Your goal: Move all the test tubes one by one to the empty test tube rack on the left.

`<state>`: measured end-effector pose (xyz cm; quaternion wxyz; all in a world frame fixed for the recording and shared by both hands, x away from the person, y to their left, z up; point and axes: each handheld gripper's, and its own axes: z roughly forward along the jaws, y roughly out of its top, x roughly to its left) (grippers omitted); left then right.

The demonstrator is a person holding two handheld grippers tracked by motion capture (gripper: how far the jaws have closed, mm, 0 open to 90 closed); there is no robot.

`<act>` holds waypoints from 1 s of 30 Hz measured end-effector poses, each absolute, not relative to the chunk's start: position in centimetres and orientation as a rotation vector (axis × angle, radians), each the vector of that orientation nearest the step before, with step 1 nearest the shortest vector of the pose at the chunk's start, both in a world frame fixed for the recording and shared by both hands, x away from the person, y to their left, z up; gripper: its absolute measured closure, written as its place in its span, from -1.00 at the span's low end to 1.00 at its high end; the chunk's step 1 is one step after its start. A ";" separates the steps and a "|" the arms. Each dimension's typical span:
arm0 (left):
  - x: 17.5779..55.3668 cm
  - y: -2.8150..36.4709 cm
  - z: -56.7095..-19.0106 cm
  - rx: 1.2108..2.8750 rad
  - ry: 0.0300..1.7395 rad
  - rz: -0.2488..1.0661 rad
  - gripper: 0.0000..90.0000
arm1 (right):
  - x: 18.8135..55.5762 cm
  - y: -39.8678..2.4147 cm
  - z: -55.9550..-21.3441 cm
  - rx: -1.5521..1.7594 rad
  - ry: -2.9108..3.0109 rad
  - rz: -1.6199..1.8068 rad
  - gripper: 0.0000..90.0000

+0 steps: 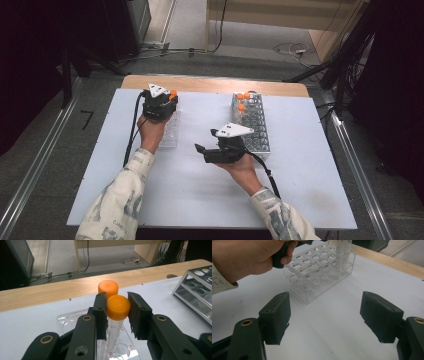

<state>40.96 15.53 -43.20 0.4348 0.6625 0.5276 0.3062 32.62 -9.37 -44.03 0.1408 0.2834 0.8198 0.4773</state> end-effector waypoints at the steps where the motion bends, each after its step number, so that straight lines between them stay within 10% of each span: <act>1: 41.0 15.5 -43.2 1.651 1.314 0.761 0.55 | 32.6 -9.4 -44.0 0.820 2.368 1.377 -0.49; 13: 40.9 15.4 -43.2 1.655 1.325 0.754 0.52 | 32.6 -9.3 -44.1 0.811 2.371 1.373 -0.49; 30: 38.7 15.7 -42.8 1.609 1.315 0.714 -0.27 | 32.6 -9.5 -43.9 0.822 2.354 1.380 -0.49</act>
